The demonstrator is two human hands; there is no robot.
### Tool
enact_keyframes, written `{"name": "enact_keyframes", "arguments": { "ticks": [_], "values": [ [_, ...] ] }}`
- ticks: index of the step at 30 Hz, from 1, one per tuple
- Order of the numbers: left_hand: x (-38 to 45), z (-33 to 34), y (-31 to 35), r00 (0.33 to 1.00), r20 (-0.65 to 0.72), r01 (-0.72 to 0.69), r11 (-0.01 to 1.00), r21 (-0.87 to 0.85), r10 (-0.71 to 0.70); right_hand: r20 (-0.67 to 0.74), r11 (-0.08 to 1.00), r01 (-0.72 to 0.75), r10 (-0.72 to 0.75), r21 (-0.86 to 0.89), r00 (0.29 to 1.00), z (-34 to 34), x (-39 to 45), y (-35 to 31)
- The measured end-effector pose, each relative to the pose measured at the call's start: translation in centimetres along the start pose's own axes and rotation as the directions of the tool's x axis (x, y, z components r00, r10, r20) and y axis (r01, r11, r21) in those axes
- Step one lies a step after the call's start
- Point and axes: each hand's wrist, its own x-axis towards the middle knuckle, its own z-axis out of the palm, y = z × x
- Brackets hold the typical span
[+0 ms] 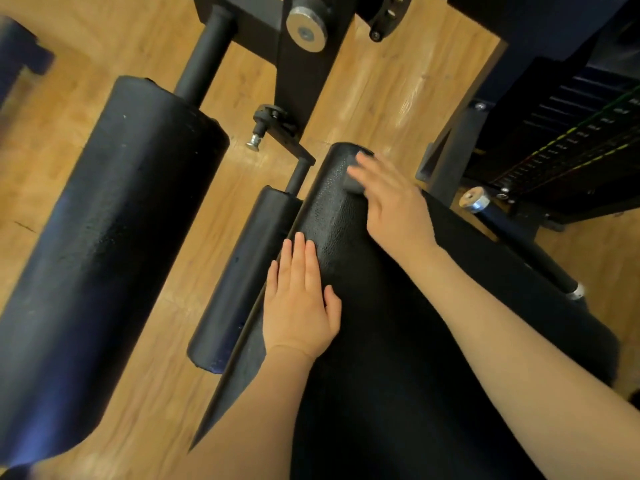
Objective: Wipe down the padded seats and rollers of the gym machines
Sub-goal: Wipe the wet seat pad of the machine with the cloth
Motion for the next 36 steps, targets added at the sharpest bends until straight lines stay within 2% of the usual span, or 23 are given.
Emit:
{"name": "enact_keyframes", "arguments": {
  "ticks": [2, 3, 5, 8, 10, 11, 13, 15, 17, 19, 20, 23, 25, 26, 29, 31, 34, 36],
  "values": [
    [0.0, 0.0, 0.0, 1.000, 0.007, 0.002, 1.000, 0.003, -0.002, -0.076, 0.988, -0.151, 0.153, 0.032, 0.985, 0.4, 1.4, -1.0],
    [0.0, 0.0, 0.0, 1.000, 0.008, 0.001, 1.000, 0.006, -0.001, -0.092, 0.987, -0.163, 0.163, 0.007, 0.982, 0.7, 1.4, -1.5],
    [0.0, 0.0, 0.1, 1.000, 0.006, -0.001, 1.000, 0.008, 0.001, -0.066, 0.997, -0.045, 0.041, -0.064, 0.997, 1.2, -0.3, -2.3],
    [0.0, 0.0, 0.1, 1.000, -0.001, -0.005, 1.000, 0.006, 0.005, 0.115, 0.977, 0.182, -0.169, -0.111, 0.979, 0.7, -5.7, -1.7],
    [0.0, 0.0, 0.1, 1.000, -0.005, -0.001, 1.000, -0.003, 0.001, 0.197, 0.959, 0.249, -0.220, -0.133, 0.955, -0.4, -7.8, 0.2],
    [0.0, 0.0, 0.1, 1.000, -0.008, 0.000, 1.000, -0.009, 0.000, 0.188, 0.963, 0.236, -0.210, -0.128, 0.959, -0.9, -7.9, 1.2],
    [0.0, 0.0, 0.1, 1.000, -0.012, -0.001, 1.000, -0.007, 0.001, 0.106, 0.990, 0.112, -0.103, -0.089, 0.989, -1.7, -6.8, 2.7],
    [0.1, 0.0, 0.1, 1.000, -0.014, -0.001, 1.000, -0.002, 0.001, -0.041, 0.995, -0.096, 0.095, -0.027, 0.995, -1.6, -4.5, 2.7],
    [0.1, 0.0, 0.1, 1.000, -0.016, -0.002, 1.000, 0.001, 0.002, -0.186, 0.947, -0.320, 0.321, 0.036, 0.929, -0.6, -2.3, 0.7],
    [0.1, -0.1, 0.1, 1.000, -0.009, -0.001, 1.000, 0.008, 0.001, -0.254, 0.900, -0.436, 0.426, 0.019, 0.868, 0.5, -1.2, -1.3],
    [0.0, -0.1, 0.1, 1.000, -0.006, 0.001, 1.000, 0.009, -0.001, -0.242, 0.904, -0.428, 0.417, 0.008, 0.876, 0.6, -1.1, -1.5],
    [0.1, -0.2, 0.2, 1.000, -0.002, 0.005, 1.000, 0.003, -0.005, -0.125, 0.966, -0.256, 0.257, 0.023, 0.958, -0.8, -2.3, 0.8],
    [0.1, -0.1, 0.2, 1.000, -0.001, 0.011, 1.000, 0.005, -0.011, -0.070, 0.967, -0.253, 0.255, 0.034, 0.964, -2.3, -4.2, 3.2],
    [0.0, -0.2, 0.2, 1.000, 0.007, 0.011, 1.000, 0.004, -0.011, -0.056, 0.944, -0.329, 0.330, 0.039, 0.942, -3.1, -5.6, 4.2],
    [0.0, -0.2, 0.2, 0.999, 0.024, 0.022, 1.000, 0.004, -0.022, -0.079, 0.819, -0.572, 0.574, 0.047, 0.815, -5.4, -10.7, 6.7],
    [0.0, -0.2, 0.2, 0.999, 0.025, 0.028, 1.000, 0.000, -0.028, -0.075, 0.766, -0.641, 0.643, 0.047, 0.762, -6.6, -12.7, 7.9],
    [0.1, -0.2, 0.3, 0.999, 0.014, 0.029, 1.000, 0.003, -0.029, -0.084, 0.751, -0.658, 0.660, 0.056, 0.746, -7.0, -11.3, 8.1],
    [0.1, -0.2, 0.3, 0.999, 0.019, 0.032, 0.999, 0.004, -0.032, -0.043, 0.772, -0.632, 0.635, 0.066, 0.772, -6.8, -8.8, 6.8]
  ]
}}
